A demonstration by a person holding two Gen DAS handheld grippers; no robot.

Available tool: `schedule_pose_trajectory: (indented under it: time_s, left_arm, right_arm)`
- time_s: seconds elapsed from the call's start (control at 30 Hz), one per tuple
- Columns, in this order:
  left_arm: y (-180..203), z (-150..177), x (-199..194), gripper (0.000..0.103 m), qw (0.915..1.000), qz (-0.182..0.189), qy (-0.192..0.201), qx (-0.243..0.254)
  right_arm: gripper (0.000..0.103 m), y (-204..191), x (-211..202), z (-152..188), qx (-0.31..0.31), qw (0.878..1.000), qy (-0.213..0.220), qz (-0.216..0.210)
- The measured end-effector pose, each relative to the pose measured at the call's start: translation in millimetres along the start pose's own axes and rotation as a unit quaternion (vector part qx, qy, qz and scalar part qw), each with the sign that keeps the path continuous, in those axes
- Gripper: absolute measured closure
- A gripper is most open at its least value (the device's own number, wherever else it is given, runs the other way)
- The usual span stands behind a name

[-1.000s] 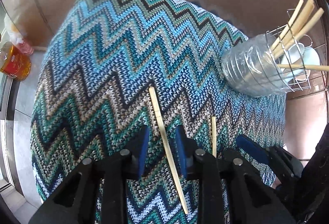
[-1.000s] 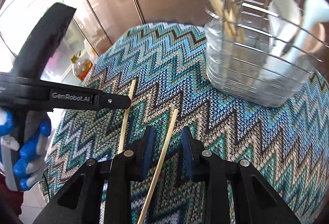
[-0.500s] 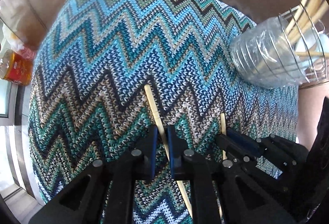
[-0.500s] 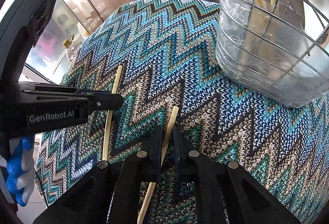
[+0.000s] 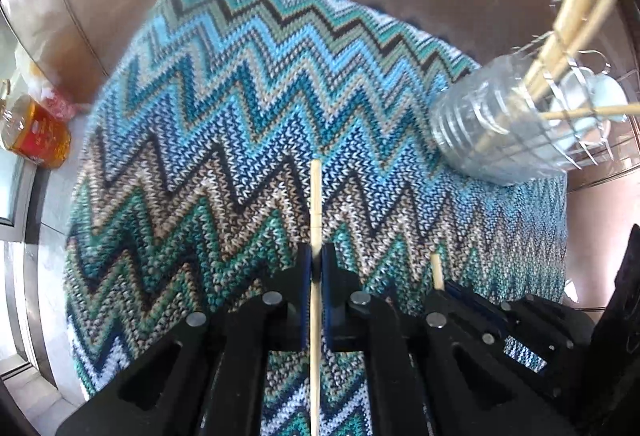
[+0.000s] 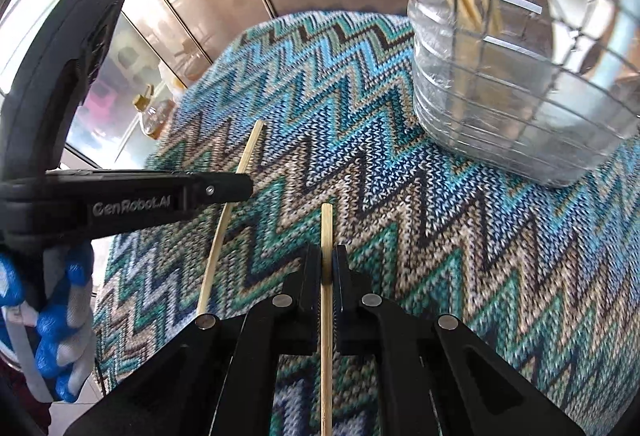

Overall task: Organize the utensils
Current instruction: 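Grasp a chopstick with the left tool while the right tool grasps another chopstick, then carry both chopsticks up over the wire holder with both tools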

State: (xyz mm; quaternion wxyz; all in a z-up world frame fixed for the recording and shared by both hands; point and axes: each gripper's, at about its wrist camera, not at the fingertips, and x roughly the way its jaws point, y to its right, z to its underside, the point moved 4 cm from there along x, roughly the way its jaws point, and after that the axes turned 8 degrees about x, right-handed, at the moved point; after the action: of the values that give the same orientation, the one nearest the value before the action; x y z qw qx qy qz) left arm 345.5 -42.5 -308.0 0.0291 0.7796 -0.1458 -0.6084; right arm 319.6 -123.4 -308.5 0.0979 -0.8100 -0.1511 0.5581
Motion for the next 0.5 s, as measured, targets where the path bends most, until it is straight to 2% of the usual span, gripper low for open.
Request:
schedule_pose_trajectory:
  time_s: [0.27,0.5]
  left_arm:
    - [14,25,-45,0.099,0.9978,-0.009,0.064,0.018]
    - [23,50,-75,0.098,0.9932,-0.019,0.109,0.037]
  right_arm:
    - [0.098,-12,-59,25,-0.018,0.996,0.083,0.017]
    - [0.098,-16,-102,55,-0.027,0.991,0.129,0.034]
